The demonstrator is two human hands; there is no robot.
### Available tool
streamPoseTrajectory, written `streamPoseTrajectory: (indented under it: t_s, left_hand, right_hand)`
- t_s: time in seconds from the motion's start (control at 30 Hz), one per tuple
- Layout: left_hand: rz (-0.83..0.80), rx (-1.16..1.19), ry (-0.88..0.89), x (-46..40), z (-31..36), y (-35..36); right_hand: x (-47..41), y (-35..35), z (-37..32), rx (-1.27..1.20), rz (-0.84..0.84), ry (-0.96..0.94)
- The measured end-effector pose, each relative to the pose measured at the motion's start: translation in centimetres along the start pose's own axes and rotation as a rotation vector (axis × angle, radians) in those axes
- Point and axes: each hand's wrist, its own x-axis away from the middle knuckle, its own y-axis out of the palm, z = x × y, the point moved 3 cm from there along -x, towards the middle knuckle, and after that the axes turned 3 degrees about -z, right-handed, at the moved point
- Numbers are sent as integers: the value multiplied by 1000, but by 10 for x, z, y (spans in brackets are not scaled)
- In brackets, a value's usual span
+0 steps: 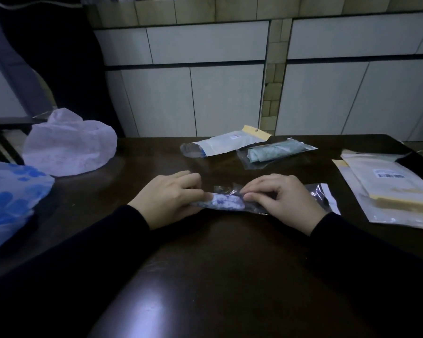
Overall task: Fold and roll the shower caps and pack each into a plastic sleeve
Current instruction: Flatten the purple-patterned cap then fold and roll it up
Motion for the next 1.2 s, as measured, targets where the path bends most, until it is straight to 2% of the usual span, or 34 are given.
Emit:
streamPoseTrajectory:
  t_s: [0.13,0.27,0.33,0.53,0.63,0.77,0.9,1.03,1.13,1.2]
  left_hand:
    - [-32,99,-155,-3,1,6]
    - [-220,427,-372,-6,-13,7]
    - [-263,598,-469,1,-24,0]
    - [-418,566,-750,22,-41,-7]
    - [-410,588,-845,17,-36,-5]
    - [-309,762,-905,1,-13,8]
    - [-300,768,-930,-7,-5,14]
    - [-278,731,-1004,5,-14,9]
    - [-212,708,-1044,7,-12,11]
    - [-184,785,-1054,2,-4,13]
  right_hand:
    - [0,9,-8,116,-113,-10]
    - [1,9,-7,85,-74,36]
    - [2,8,-7,84,-77,43]
    - [3,9,-9,147,-76,43]
    - [3,9,-10,145,-69,29]
    - [2,12,-13,207,-44,-6]
    - [3,5,-13,227,-87,-32]
    - [9,-5,-8,139,-220,-12]
    - [7,-2,-6,135,-207,-4]
    - [6,2,-6,150,-194,-22]
